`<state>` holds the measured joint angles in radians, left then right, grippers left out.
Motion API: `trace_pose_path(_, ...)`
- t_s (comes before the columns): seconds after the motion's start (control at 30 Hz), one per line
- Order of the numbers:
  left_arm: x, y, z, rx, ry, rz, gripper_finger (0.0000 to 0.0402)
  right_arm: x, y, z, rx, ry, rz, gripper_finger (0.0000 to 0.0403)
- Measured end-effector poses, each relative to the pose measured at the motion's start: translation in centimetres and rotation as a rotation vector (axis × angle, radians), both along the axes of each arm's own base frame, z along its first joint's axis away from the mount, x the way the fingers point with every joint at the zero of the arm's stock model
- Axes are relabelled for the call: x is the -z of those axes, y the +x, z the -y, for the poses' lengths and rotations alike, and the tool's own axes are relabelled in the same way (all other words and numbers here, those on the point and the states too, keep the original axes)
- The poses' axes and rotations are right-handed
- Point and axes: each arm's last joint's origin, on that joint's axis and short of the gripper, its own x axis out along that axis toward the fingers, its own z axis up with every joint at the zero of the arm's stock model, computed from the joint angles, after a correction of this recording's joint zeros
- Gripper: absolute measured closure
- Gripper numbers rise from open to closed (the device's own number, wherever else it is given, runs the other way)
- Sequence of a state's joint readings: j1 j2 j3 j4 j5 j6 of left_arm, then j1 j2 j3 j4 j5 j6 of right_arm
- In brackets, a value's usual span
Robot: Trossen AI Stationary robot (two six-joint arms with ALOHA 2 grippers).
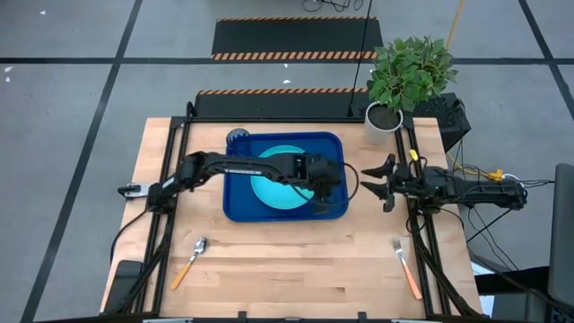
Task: Pick and place plate/cup/fork/spoon on tray
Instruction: Adjust the serving tray
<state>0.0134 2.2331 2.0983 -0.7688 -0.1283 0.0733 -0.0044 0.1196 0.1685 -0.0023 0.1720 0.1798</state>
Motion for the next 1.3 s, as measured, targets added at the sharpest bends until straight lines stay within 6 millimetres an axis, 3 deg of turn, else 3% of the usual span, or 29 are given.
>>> trace_pose_path(0.37,-7.0,-8.6,3.1,-0.21,0.24,-0.252,0.03,1.1,1.7,-0.2,-0.078,0.066,-0.197,0.022)
trace_pose_path(0.6,-10.2,-13.9,4.9,-0.324,0.267,-0.213,0.03,-1.9,4.2,-0.3,-0.097,0.007,-0.283,0.022)
trace_pose_path(0.73,-9.9,-16.5,5.3,-0.359,0.222,-0.142,0.03,-4.1,6.2,-0.3,-0.112,-0.053,-0.319,0.022)
trace_pose_path(0.9,-7.5,-19.6,5.5,-0.371,0.168,-0.047,0.03,-5.7,8.8,-0.3,-0.148,-0.084,-0.359,0.0238)
trace_pose_path(1.3,-1.6,-26.6,4.5,-0.349,0.044,0.218,0.03,-5.6,12.7,-0.4,-0.169,-0.032,-0.488,0.0268)
